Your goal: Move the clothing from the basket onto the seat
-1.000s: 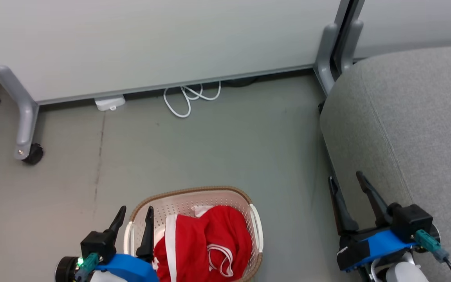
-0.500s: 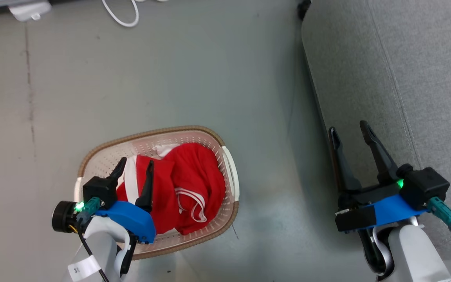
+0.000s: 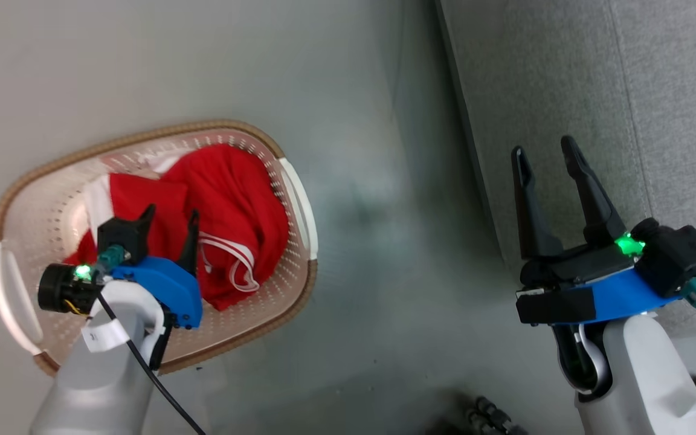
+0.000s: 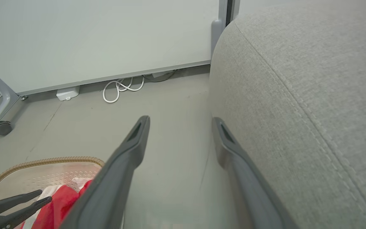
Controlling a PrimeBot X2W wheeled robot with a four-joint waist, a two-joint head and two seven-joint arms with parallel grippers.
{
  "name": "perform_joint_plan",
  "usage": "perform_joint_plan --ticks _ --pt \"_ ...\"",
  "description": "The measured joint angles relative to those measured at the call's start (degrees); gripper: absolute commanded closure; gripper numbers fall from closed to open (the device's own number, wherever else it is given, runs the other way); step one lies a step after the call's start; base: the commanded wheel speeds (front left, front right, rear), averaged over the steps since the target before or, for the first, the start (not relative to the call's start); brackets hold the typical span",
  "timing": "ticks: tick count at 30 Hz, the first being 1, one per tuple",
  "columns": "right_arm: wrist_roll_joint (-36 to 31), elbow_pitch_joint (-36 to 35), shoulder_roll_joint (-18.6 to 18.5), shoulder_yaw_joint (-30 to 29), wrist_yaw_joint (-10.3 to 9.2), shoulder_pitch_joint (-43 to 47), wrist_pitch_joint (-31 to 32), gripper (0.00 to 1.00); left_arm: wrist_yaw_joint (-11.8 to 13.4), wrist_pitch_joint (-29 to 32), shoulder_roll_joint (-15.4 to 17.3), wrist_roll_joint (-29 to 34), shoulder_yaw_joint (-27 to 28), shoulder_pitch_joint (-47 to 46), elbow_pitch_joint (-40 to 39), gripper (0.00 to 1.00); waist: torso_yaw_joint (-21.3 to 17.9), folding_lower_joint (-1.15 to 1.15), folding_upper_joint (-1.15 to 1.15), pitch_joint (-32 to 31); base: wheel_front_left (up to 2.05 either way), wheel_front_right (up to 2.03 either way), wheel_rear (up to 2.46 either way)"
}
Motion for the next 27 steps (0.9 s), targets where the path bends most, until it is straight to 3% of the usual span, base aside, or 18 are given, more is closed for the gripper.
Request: perform_joint_plan --ticks 6,20,25,26,27 --pt "1.67 -1.65 0.00 1.23 0.00 -1.42 -0.03 0.00 0.47 1.96 1.54 -0.05 -0.45 -4.57 5.10 0.00 -1.92 0.00 0.00 4.91 0.00 0.00 0.00" --pt "4.28 -3.00 0.01 3.16 0.00 -2.88 -0.05 0.00 8.84 6.31 4.21 1.57 -1.11 -11.85 12.95 0.00 -4.69 -0.01 0.00 11.10 0.00 0.00 0.00" --pt "4.47 -3.00 0.01 3.27 0.00 -2.83 -0.05 0.00 10.09 6.47 4.58 1.59 -1.49 -13.23 14.10 0.00 -4.51 -0.01 0.00 11.56 0.00 0.00 0.00" --pt "4.53 -3.00 0.01 3.34 0.00 -2.82 -0.05 0.00 10.77 6.23 4.28 1.60 -1.65 -13.23 14.23 0.02 -4.50 -0.01 0.00 11.57 0.00 0.00 0.00" --pt "4.59 -3.00 0.01 3.45 0.00 -2.82 -0.05 0.00 11.26 6.04 3.80 1.59 -1.74 -13.23 14.40 0.52 -4.48 -0.01 0.00 11.58 0.00 0.00 0.00"
